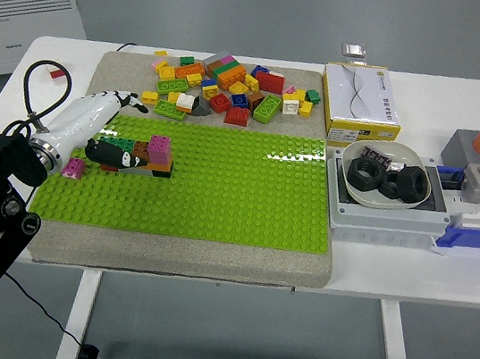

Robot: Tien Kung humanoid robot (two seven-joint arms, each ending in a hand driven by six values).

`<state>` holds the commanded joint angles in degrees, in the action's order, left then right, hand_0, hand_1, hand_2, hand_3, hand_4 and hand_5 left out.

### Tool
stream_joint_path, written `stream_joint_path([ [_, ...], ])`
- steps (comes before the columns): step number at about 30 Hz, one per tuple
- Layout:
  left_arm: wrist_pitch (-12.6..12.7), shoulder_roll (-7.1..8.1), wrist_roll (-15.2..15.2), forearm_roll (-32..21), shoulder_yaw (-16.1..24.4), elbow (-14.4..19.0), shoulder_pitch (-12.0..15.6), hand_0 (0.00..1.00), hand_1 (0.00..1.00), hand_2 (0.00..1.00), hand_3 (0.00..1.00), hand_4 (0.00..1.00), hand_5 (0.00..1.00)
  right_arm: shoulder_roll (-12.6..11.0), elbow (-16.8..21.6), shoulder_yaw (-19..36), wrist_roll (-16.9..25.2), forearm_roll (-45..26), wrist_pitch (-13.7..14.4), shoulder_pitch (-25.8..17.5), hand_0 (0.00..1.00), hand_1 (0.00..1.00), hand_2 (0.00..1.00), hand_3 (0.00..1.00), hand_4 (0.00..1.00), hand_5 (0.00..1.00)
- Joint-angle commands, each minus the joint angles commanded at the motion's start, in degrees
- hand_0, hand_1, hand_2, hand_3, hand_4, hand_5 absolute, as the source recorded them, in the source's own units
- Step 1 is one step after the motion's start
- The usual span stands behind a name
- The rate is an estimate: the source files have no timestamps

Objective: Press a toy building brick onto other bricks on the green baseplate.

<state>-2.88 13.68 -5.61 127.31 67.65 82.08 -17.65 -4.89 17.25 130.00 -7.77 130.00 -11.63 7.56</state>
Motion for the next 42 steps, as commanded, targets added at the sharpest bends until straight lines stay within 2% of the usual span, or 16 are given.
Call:
stream_joint_path([
  [3, 3.58, -0.48, 0.00, 2.69, -1.90, 3.53, 1.53, 0.973, 0.956, 0.920, 0.686, 0.941, 0.730, 0.21, -0.04, 0.00, 0.07, 0.00, 0.03, -0.07, 0.680, 0.621, 0.662, 0.682, 0.726, 0.900],
  [4, 4.98, -0.78, -0.09, 2.69, -2.69, 4.53, 1.73, 0.971, 0.949, 0.902, 0.676, 0.881, 0.998, 0.29, -0.05, 0.00, 0.09, 0.00, 0.05, -0.06, 0.680, 0.620, 0.663, 0.681, 0.727, 0.903],
  [8, 9.95, -1.85, -0.17, 2.69, -5.08, 4.89, 1.94, 0.971, 0.949, 0.902, 0.676, 0.881, 0.998, 0.52, -0.11, 0.00, 0.12, 0.00, 0.12, -0.04, 0.680, 0.620, 0.663, 0.681, 0.727, 0.903],
  [12, 12.24, -2.38, -0.33, 2.69, -6.05, 3.44, 1.78, 0.971, 0.948, 0.901, 0.674, 0.881, 0.998, 0.59, -0.16, 0.00, 0.12, 0.00, 0.14, -0.09, 0.680, 0.620, 0.662, 0.681, 0.724, 0.902],
  [23, 12.06, -3.63, -1.29, 2.69, -6.05, -4.02, 1.51, 0.982, 0.947, 0.906, 0.675, 0.884, 0.998, 0.59, -0.27, 0.00, 0.06, 0.00, 0.21, -0.05, 0.681, 0.622, 0.663, 0.681, 0.722, 0.900],
  [36, 11.41, -4.51, -1.61, 2.69, -4.78, -8.26, 0.98, 0.975, 0.945, 0.908, 0.675, 0.893, 0.991, 0.57, -0.35, 0.00, -0.02, 0.00, 0.32, -0.08, 0.680, 0.621, 0.662, 0.681, 0.721, 0.897],
  [42, 11.18, -4.67, -1.69, 2.69, -4.41, -9.16, 0.78, 0.969, 0.946, 0.906, 0.673, 0.895, 0.980, 0.53, -0.35, 0.00, -0.02, 0.00, 0.33, 0.03, 0.680, 0.620, 0.662, 0.680, 0.720, 0.897],
])
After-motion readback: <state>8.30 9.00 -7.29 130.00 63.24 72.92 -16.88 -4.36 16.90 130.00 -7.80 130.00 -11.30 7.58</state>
